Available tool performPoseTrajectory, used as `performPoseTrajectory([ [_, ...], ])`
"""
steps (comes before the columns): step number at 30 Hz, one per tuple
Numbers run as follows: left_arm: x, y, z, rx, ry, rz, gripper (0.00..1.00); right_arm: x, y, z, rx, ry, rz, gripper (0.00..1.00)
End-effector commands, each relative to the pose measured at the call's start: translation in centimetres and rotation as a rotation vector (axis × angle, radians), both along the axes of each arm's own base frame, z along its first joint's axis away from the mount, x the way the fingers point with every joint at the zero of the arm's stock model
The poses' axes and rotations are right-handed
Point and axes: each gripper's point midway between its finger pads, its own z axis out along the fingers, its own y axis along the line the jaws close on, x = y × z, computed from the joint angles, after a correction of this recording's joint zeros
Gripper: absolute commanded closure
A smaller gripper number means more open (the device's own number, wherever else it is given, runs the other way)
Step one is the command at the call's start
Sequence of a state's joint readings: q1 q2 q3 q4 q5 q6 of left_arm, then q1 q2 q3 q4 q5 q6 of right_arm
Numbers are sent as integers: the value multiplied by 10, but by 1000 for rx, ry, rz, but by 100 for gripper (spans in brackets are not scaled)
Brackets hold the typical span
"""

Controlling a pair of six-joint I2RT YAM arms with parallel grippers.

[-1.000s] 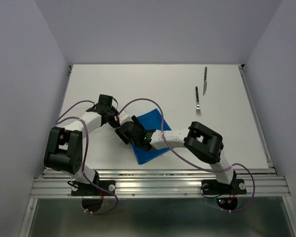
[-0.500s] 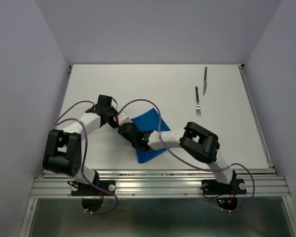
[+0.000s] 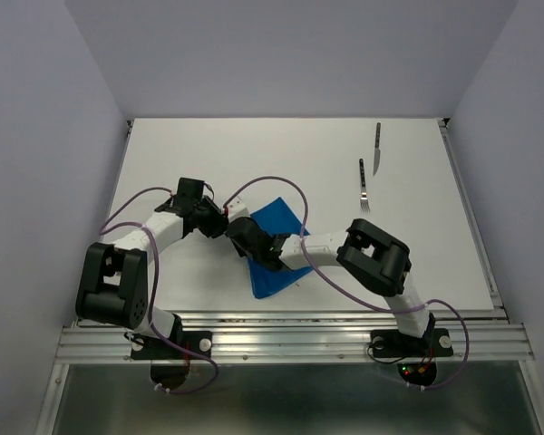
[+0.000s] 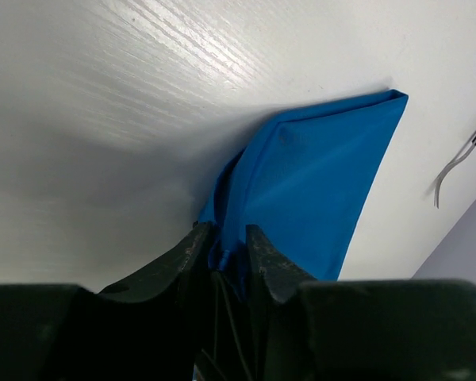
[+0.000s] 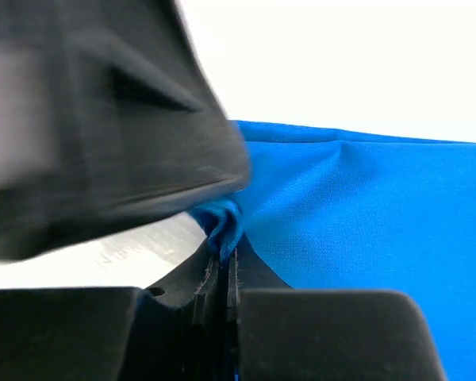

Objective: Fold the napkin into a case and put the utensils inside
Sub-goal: Pick up the lower triangle-folded napkin from the center of the board, then fold the lower triangle-folded napkin at the center of the board.

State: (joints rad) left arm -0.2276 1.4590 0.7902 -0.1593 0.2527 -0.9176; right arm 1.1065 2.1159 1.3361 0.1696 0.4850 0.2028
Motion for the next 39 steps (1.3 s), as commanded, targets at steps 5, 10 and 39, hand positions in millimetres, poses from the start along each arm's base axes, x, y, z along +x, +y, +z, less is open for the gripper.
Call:
performPoseTrajectory([
  [5,5,6,19,-45,-66,-24,53,5,10,41,311,116,52,99],
  [10,16,20,37,-20,-111,-22,47,8,2,39,384,195,59,99],
  [39,-5,-17,2,-55,-63,-192,100,-10,3,22,661,703,278,99],
])
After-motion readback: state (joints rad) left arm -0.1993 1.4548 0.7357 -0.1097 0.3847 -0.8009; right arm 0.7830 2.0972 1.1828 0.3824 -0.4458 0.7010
